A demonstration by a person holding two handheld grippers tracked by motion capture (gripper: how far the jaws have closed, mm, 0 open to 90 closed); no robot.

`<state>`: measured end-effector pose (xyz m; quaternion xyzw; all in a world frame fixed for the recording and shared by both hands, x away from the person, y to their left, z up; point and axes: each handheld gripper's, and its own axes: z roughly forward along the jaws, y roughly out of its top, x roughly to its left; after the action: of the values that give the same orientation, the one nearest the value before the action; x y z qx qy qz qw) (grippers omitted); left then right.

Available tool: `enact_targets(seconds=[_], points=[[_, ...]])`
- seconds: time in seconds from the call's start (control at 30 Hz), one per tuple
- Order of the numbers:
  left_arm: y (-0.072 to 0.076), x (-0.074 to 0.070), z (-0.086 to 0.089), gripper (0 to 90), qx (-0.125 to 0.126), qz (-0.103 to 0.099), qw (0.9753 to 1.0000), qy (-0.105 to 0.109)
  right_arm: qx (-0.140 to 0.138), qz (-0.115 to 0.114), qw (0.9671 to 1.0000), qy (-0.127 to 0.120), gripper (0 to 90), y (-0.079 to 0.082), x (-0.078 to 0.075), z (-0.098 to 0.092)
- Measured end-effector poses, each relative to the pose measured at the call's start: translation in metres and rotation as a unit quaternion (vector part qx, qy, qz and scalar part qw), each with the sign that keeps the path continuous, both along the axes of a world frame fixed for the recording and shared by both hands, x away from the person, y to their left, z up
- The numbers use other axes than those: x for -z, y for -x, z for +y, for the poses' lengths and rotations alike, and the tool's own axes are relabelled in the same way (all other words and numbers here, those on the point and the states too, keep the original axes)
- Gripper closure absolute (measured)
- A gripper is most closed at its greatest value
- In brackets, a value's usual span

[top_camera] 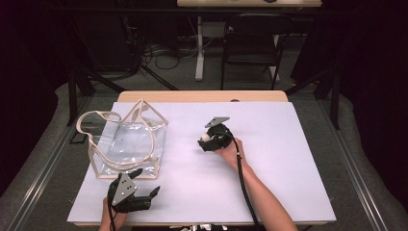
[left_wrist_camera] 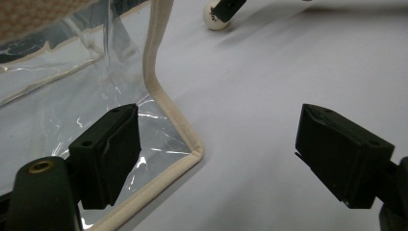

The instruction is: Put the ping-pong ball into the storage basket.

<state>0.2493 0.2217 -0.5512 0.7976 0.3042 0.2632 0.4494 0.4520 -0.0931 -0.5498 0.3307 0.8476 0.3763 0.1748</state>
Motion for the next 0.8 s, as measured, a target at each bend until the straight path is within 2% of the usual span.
enact_targets(seconds=[0.47,0.8], points=[[0.0005,0.0002,0.0005,16.3,0.0,0.0,1.0,0.002,0.002,-0.003,0.9998,0.019,47.0,-0.0001,0.0026,0.0036],[0.0006,0.0005,-0.0006,16.3,0.001,0.002,1.0,0.0,0.003,0.001,0.9997,0.023,50.2,-0.0005,0.0034,0.004]])
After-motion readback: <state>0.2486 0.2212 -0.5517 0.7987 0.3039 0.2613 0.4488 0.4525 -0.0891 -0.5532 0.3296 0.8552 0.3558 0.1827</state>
